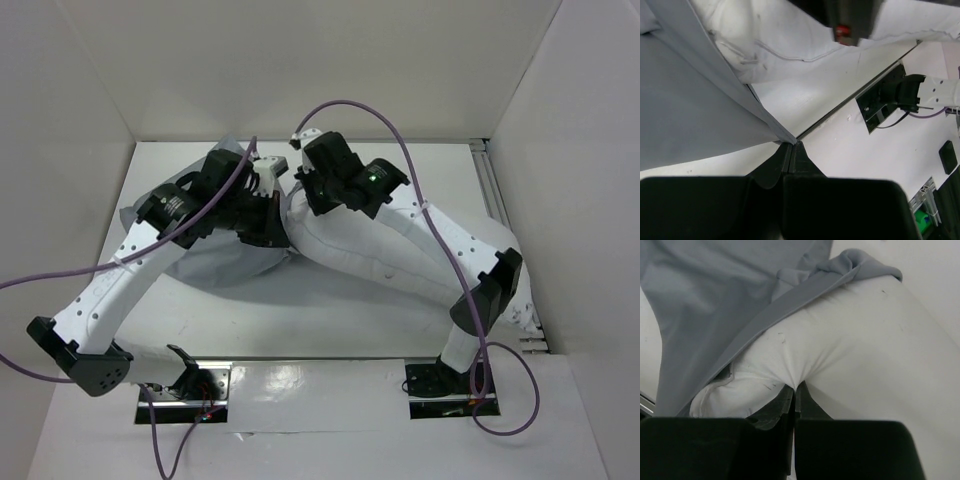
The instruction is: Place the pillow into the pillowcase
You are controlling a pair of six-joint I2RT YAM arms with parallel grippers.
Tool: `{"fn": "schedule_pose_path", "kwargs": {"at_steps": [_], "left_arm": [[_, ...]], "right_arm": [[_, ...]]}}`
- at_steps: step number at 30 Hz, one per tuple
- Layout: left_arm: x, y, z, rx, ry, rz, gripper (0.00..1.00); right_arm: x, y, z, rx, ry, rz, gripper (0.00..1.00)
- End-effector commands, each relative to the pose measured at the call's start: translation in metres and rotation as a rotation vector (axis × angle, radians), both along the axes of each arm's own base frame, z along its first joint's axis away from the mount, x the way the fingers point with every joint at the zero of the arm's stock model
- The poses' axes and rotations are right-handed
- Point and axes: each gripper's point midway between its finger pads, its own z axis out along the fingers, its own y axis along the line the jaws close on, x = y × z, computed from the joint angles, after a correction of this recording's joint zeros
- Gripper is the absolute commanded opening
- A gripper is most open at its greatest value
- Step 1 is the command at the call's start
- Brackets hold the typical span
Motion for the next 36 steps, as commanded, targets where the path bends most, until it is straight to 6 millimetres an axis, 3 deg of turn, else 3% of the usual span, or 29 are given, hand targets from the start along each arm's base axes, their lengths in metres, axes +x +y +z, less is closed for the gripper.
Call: {"fn": "schedule_pose_path", "kwargs": {"at_steps": [1,2,3,4,6,7,10,11,13,14,15,16,17,19,22,23,25,27,31,35,36], "left_arm": [[-0.022,0.003,0.021,-0.038,-0.028,-0.078,0.00],[-0.021,0.001,0.023,-0.054,-0.023,-0.063,0.00],[-0.022,0.002,0.023,-0.059,-0.030,-0.063,0.00],[-0.024,0.003,0.021,-0.071,-0.017,-0.052,0.00],[-0.027,0.000,0.022,-0.103,-0.013,-0.062,0.00],[-0.028,0.000,0.017,-0.105,0.001,-0.054,0.00],[-0.027,0.001,0.015,-0.115,-0.018,-0.036,0.00],[-0.028,0.000,0.015,-0.121,-0.014,-0.044,0.00],[-0.031,-0.002,0.008,-0.132,0.006,-0.054,0.00],[-0.033,-0.005,0.003,-0.130,0.020,-0.085,0.04],[-0.031,-0.008,-0.003,-0.122,0.043,-0.091,0.32],[-0.032,-0.005,-0.010,-0.093,0.064,-0.089,0.48],[-0.027,0.002,-0.016,-0.048,0.054,-0.045,0.61],[-0.016,0.013,-0.019,0.004,0.050,0.052,0.76],[0.004,0.048,-0.006,0.037,-0.049,0.282,0.68],[0.015,0.061,-0.004,0.052,-0.091,0.358,0.69],[0.025,0.071,-0.017,0.102,-0.081,0.432,0.80],[0.039,0.081,-0.047,0.201,-0.037,0.506,0.86],[0.068,0.067,-0.081,0.184,0.029,0.541,0.86],[0.098,0.047,-0.088,0.125,0.031,0.525,0.83],[0.107,0.040,-0.098,0.135,0.052,0.517,0.82]], "right_arm": [[0.010,0.030,-0.026,0.073,0.004,0.064,0.00],[0.005,0.034,-0.040,0.073,0.030,0.076,0.00],[-0.004,0.036,-0.040,0.110,0.046,0.094,0.00],[-0.019,0.043,-0.062,0.124,0.091,0.098,0.00],[-0.038,0.046,-0.065,0.188,0.119,0.111,0.00],[-0.044,0.044,-0.083,0.203,0.145,0.102,0.00],[-0.059,0.050,-0.089,0.276,0.170,0.075,0.00],[-0.066,0.048,-0.100,0.292,0.209,0.055,0.00],[-0.067,0.055,-0.087,0.376,0.186,0.068,0.00],[-0.069,0.054,-0.093,0.394,0.204,0.048,0.00],[-0.066,0.053,-0.091,0.412,0.187,0.028,0.00],[-0.064,0.053,-0.086,0.433,0.175,0.016,0.00],[-0.063,0.055,-0.085,0.453,0.168,0.014,0.00],[-0.060,0.056,-0.082,0.474,0.161,-0.003,0.00],[-0.064,0.063,-0.082,0.469,0.159,0.008,0.00],[-0.065,0.062,-0.084,0.462,0.165,0.006,0.00],[-0.065,0.059,-0.088,0.452,0.166,-0.003,0.00],[-0.065,0.059,-0.092,0.450,0.168,-0.004,0.00],[-0.067,0.057,-0.095,0.451,0.167,-0.004,0.00],[-0.068,0.052,-0.095,0.454,0.167,-0.019,0.00],[-0.072,0.054,-0.091,0.462,0.162,-0.007,0.00]]}}
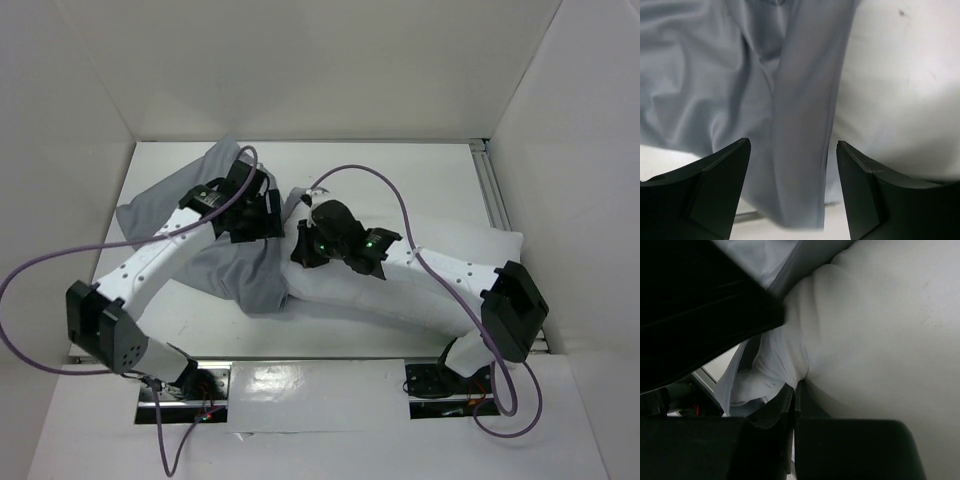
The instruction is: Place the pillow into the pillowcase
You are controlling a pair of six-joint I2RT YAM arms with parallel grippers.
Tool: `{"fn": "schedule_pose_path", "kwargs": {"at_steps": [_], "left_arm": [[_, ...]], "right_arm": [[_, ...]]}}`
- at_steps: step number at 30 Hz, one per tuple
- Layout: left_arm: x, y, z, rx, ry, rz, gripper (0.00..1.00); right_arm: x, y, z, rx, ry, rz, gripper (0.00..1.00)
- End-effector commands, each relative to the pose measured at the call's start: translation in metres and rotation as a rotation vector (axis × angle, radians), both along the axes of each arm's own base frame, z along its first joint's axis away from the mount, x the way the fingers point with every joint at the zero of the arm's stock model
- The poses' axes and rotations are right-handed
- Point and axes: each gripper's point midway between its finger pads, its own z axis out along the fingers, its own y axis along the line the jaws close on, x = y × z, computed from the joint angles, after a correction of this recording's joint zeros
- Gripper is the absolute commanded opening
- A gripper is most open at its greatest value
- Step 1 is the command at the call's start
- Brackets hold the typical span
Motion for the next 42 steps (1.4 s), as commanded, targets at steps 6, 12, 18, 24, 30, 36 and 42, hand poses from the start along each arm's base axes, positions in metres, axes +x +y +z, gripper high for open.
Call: {"fn": "schedule_pose_path", "kwargs": {"at_steps": [6,12,18,24,30,36,42], "left_arm": [[0.059,-0.041,-0.011,-0.102,-0.029,-0.051,0.73],[0.076,-0.066,0.024,-0.225,-0.066,-0.118,0.00],[0.055,-0.097,0.120,-0.401,-0.213,-0.284,0.00],[0.054,-0.130,0.120,-0.494,-0.138,-0.371,0.00],[0.073,-0.140,0.057,-0.435,-0.001,-0.358,0.00],[0.075,-0.136,0.035,-0.395,0.037,-0.326,0.00],[0.074,-0.134,0.028,-0.381,0.051,-0.315,0.00]], "right_arm": [[0.000,-0.004,0.023,0.069,-0.064,-0.047,0.00],[-0.011,-0.007,0.028,0.085,-0.088,-0.041,0.00],[-0.044,0.004,0.057,0.131,-0.204,0.003,0.00],[-0.061,0.017,0.075,0.141,-0.323,-0.032,0.00],[-0.048,-0.014,0.072,0.054,-0.348,-0.241,0.38],[-0.064,-0.095,0.085,0.107,-0.273,-0.500,0.78],[-0.073,-0.186,0.078,-0.075,-0.188,-0.803,0.91]]}}
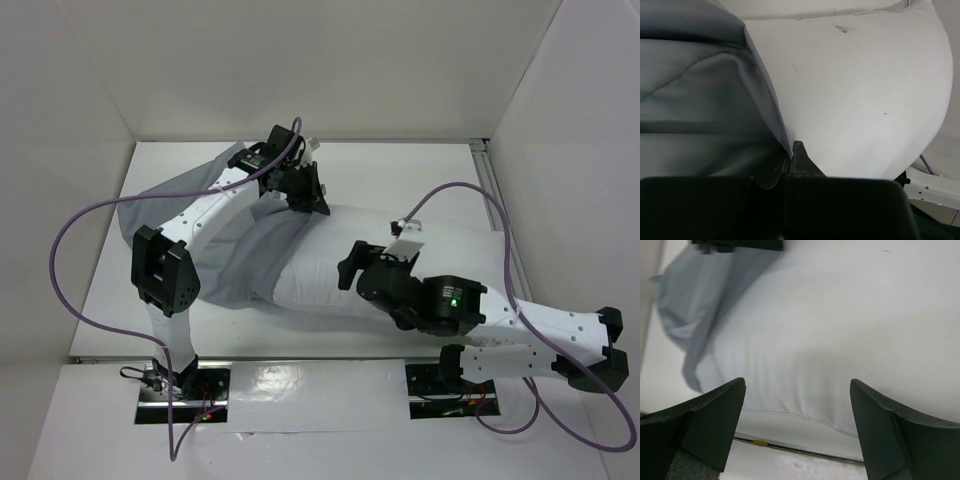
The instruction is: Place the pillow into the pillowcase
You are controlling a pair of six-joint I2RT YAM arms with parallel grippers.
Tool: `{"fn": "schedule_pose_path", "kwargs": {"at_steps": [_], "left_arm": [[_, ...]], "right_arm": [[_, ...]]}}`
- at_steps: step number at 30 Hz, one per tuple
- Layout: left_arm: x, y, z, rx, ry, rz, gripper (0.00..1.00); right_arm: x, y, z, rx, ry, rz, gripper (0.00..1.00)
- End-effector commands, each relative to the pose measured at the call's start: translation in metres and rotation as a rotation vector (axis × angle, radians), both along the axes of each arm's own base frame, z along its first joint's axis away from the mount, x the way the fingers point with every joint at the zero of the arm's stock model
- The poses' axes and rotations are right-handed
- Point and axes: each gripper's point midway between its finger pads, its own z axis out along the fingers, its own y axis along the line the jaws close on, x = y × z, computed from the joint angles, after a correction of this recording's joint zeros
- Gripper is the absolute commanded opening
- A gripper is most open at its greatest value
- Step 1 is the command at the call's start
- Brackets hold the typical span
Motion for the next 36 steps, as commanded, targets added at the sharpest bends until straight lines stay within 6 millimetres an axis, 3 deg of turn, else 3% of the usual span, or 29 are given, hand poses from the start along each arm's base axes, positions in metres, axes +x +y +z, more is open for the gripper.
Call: {"fn": "schedule_pose_path", "kwargs": {"at_steps": [1,3,5,6,9,11,14,18,19,20,22,25,26,28,29,30,31,32,33,34,35,36], "left_arm": [[0.005,0.000,0.019,-0.024,-0.073,-0.007,0.00],[0.005,0.004,0.024,-0.010,-0.081,0.007,0.00],[0.004,0.006,0.022,0.005,-0.080,0.006,0.00],[0.004,0.006,0.030,-0.005,-0.097,0.007,0.00],[0.005,0.007,0.038,-0.007,-0.116,-0.001,0.00],[-0.001,0.010,0.038,0.002,-0.101,-0.002,0.00],[-0.005,0.019,0.048,0.017,-0.135,0.026,0.00],[-0.011,0.028,0.045,0.038,-0.145,0.047,0.00],[-0.011,0.030,0.049,0.039,-0.157,0.054,0.00],[-0.011,0.031,0.048,0.044,-0.166,0.045,0.00],[-0.008,0.035,0.048,0.049,-0.171,0.049,0.00],[-0.004,0.037,0.051,0.044,-0.168,0.054,0.00],[-0.004,0.035,0.047,0.046,-0.163,0.041,0.00],[0.001,0.037,0.048,0.045,-0.165,0.050,0.00],[0.004,0.035,0.047,0.045,-0.165,0.050,0.00],[0.004,0.036,0.042,0.054,-0.149,0.049,0.00],[0.008,0.034,0.048,0.045,-0.165,0.050,0.00],[0.013,0.036,0.048,0.045,-0.166,0.059,0.00],[0.017,0.034,0.042,0.051,-0.156,0.058,0.00],[0.022,0.036,0.045,0.049,-0.159,0.068,0.00],[0.026,0.034,0.045,0.049,-0.161,0.068,0.00],[0.029,0.033,0.038,0.061,-0.150,0.060,0.00]], "right_arm": [[0.001,-0.067,0.003,-0.107,0.037,-0.268,0.93],[-0.004,-0.076,0.006,-0.189,0.073,-0.254,0.97],[-0.014,-0.070,-0.005,-0.233,0.140,-0.182,0.99],[-0.017,-0.062,-0.011,-0.225,0.161,-0.153,0.99],[-0.027,-0.049,-0.058,-0.306,0.243,-0.077,1.00],[-0.027,-0.040,-0.072,-0.347,0.260,-0.044,1.00],[-0.019,-0.026,-0.080,-0.367,0.237,-0.053,1.00],[0.001,-0.005,-0.090,-0.339,0.130,-0.049,1.00],[0.007,0.016,-0.091,-0.240,0.059,-0.023,1.00],[0.012,0.023,-0.087,-0.283,-0.019,0.057,1.00],[0.027,0.053,-0.043,-0.093,-0.162,0.129,1.00],[0.058,0.049,0.000,-0.114,-0.278,0.116,1.00],[0.070,0.046,0.029,-0.125,-0.327,0.098,1.00],[0.086,0.047,0.049,-0.149,-0.357,0.083,1.00],[0.103,0.036,0.069,-0.157,-0.357,0.041,1.00],[0.112,0.032,0.075,-0.172,-0.354,0.039,1.00],[0.119,0.034,0.059,-0.224,-0.291,0.097,1.00],[0.141,0.017,0.078,-0.214,-0.280,0.056,1.00],[0.149,0.024,0.065,-0.218,-0.220,0.111,1.00],[0.149,0.014,0.047,-0.272,-0.138,0.131,1.00],[0.158,0.003,0.052,-0.275,-0.115,0.113,1.00],[0.158,-0.002,0.043,-0.323,-0.084,0.135,1.00]]}}
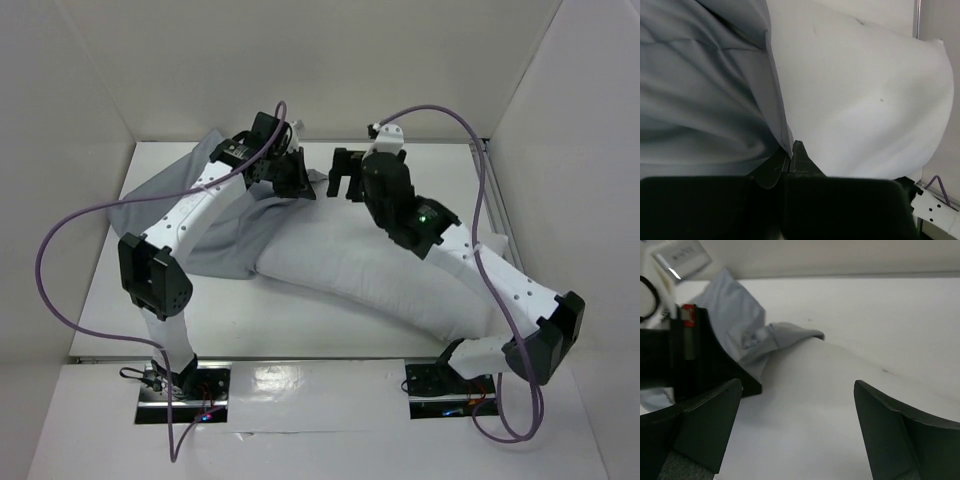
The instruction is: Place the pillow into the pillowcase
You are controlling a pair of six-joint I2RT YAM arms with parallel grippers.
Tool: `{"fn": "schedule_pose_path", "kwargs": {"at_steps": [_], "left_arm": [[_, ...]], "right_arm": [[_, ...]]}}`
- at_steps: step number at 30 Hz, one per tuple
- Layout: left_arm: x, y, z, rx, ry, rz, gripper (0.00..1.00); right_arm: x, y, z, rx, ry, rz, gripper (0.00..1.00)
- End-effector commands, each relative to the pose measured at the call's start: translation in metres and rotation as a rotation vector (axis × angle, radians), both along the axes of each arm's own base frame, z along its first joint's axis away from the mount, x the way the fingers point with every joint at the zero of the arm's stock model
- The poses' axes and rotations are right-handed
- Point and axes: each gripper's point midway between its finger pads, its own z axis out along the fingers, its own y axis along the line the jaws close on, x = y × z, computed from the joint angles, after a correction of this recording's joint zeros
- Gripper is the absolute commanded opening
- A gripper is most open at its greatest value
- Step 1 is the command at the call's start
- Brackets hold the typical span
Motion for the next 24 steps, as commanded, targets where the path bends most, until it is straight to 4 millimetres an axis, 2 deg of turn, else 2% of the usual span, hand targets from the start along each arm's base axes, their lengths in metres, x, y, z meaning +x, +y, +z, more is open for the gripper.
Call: {"fn": "schedule_pose_path", "kwargs": {"at_steps": [1,3,4,5,6,8,9,10,11,12,13,14,15,16,17,19,20,21,22,23,24], "left_arm": [[0.016,-0.006,0.012,-0.012,-0.038,-0.021,0.00],[0.020,-0.009,0.013,-0.013,-0.044,-0.036,0.00],[0.022,-0.009,0.006,0.000,-0.029,-0.043,0.00],[0.024,-0.010,0.011,-0.003,-0.037,-0.043,0.00],[0.023,-0.010,0.013,-0.003,-0.035,-0.043,0.00],[0.027,-0.011,0.006,0.009,-0.025,-0.049,0.00],[0.028,-0.014,0.009,-0.004,-0.029,-0.058,0.00],[0.030,-0.015,0.008,0.000,-0.035,-0.066,0.00],[0.030,-0.019,0.008,-0.015,-0.022,-0.083,0.00],[0.029,-0.020,0.007,-0.009,-0.022,-0.103,0.00],[0.024,-0.030,0.007,-0.003,-0.026,-0.134,0.00],[0.021,-0.040,0.019,-0.019,-0.055,-0.168,0.00],[0.015,-0.052,0.015,-0.022,-0.041,-0.206,0.00],[-0.001,-0.069,0.016,-0.021,-0.031,-0.264,0.00],[-0.007,-0.080,0.031,-0.043,-0.060,-0.294,0.00],[-0.028,-0.101,0.042,-0.083,-0.053,-0.355,0.00],[-0.044,-0.116,0.041,-0.100,-0.035,-0.398,0.00],[-0.057,-0.125,0.047,-0.142,-0.019,-0.436,0.00],[-0.066,-0.132,0.048,-0.174,0.005,-0.446,0.00],[-0.070,-0.139,0.040,-0.189,0.018,-0.457,0.00],[-0.072,-0.143,0.033,-0.181,0.033,-0.450,0.00]], "right_arm": [[-0.012,-0.013,-0.058,-0.215,0.240,0.150,1.00],[-0.015,-0.029,-0.074,-0.277,0.310,0.151,1.00],[-0.022,-0.029,-0.087,-0.288,0.357,0.199,1.00],[-0.032,-0.042,-0.101,-0.315,0.418,0.202,1.00],[-0.037,-0.045,-0.111,-0.325,0.454,0.224,1.00],[-0.056,-0.038,-0.122,-0.290,0.503,0.322,1.00],[-0.063,-0.039,-0.141,-0.285,0.550,0.345,1.00],[-0.073,-0.029,-0.146,-0.245,0.567,0.428,0.98],[-0.071,-0.022,-0.149,-0.222,0.552,0.455,0.93],[-0.076,-0.019,-0.166,-0.211,0.585,0.471,0.79],[-0.074,-0.014,-0.170,-0.199,0.582,0.488,0.62],[-0.064,-0.006,-0.164,-0.156,0.544,0.494,0.11],[-0.056,-0.006,-0.165,-0.129,0.544,0.469,0.00],[-0.051,-0.002,-0.156,-0.105,0.519,0.463,0.00],[-0.037,-0.007,-0.149,-0.090,0.488,0.402,0.00],[-0.010,-0.020,-0.123,0.009,0.406,0.267,0.00],[0.005,-0.027,-0.093,0.074,0.299,0.208,0.00],[0.013,-0.043,-0.090,0.150,0.284,0.140,0.00],[0.017,-0.051,-0.083,0.197,0.249,0.110,0.00],[0.018,-0.050,-0.062,0.261,0.177,0.140,0.00],[0.019,-0.055,-0.063,0.288,0.176,0.119,0.00]]}}
